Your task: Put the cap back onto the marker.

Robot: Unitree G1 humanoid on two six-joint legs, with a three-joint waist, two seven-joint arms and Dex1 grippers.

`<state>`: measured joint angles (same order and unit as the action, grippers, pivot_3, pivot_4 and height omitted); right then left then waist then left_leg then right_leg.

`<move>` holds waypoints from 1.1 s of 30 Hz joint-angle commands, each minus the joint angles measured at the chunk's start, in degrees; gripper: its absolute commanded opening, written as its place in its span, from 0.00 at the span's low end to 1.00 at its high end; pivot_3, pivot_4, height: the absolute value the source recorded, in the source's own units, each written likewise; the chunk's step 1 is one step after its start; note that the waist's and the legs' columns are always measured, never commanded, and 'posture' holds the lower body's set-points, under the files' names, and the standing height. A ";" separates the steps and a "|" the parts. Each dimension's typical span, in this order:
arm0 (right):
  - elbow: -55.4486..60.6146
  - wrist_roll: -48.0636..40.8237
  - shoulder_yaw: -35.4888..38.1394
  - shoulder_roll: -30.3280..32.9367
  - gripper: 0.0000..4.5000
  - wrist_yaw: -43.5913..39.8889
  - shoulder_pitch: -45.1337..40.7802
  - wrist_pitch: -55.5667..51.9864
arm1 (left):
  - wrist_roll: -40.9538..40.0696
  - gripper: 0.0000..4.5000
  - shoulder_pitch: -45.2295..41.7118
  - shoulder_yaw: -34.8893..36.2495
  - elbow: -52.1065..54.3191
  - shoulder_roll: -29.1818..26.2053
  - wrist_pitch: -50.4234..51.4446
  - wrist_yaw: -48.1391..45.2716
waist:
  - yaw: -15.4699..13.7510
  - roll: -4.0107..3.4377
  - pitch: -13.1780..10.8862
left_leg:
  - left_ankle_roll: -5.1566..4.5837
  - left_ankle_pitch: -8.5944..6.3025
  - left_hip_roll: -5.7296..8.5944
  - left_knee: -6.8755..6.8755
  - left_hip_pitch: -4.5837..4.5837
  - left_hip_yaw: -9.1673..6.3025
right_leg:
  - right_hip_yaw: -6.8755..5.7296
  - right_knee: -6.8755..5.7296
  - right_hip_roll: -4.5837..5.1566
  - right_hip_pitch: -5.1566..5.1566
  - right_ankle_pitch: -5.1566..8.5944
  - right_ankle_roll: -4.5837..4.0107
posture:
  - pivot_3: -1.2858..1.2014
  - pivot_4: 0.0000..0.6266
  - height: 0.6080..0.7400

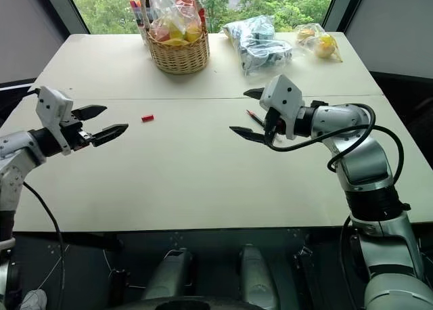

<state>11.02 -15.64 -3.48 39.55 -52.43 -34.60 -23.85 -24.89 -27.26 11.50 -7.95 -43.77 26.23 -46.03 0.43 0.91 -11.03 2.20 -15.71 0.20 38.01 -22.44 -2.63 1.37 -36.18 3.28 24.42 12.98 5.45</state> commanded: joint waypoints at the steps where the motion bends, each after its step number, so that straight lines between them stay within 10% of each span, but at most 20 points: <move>1: 3.77 0.71 1.47 -0.49 1.00 2.86 1.32 0.28 | 4.82 0.98 -7.23 -1.79 -10.73 2.27 -6.46 2.10 | 0.19 0.02 0.00 | 0.00 0.00 0.00 0.01 -0.01 0.00 | 0.00 0.01 0.00 0.00 -0.01 0.01 | 0.52 0.24 1.00; 16: 16.96 0.70 6.50 0.79 1.00 12.01 12.62 -6.14 | 20.08 0.98 -28.52 -9.36 -53.87 11.65 -24.68 7.40 | 0.38 0.05 0.01 | -0.02 -0.01 0.05 0.01 -0.05 0.02 | 0.00 -0.01 0.03 0.02 -0.02 0.04 | 0.52 0.24 1.00; 33: 24.79 0.22 11.66 3.09 1.00 15.70 19.22 -10.81 | 24.52 0.98 -32.04 -9.19 -65.00 16.44 -25.99 11.45 | 0.11 0.07 0.01 | -0.02 -0.01 0.06 0.03 -0.03 0.00 | -0.01 -0.03 0.03 -0.01 -0.03 0.06 | 0.52 0.24 1.00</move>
<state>33.49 -14.84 6.02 41.77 -37.29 -15.30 -34.68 -1.25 -58.61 1.97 -72.16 -27.82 0.59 -35.22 0.54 0.97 -11.02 2.18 -15.72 0.25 38.04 -22.47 -2.63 1.36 -36.21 3.32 24.40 12.95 5.51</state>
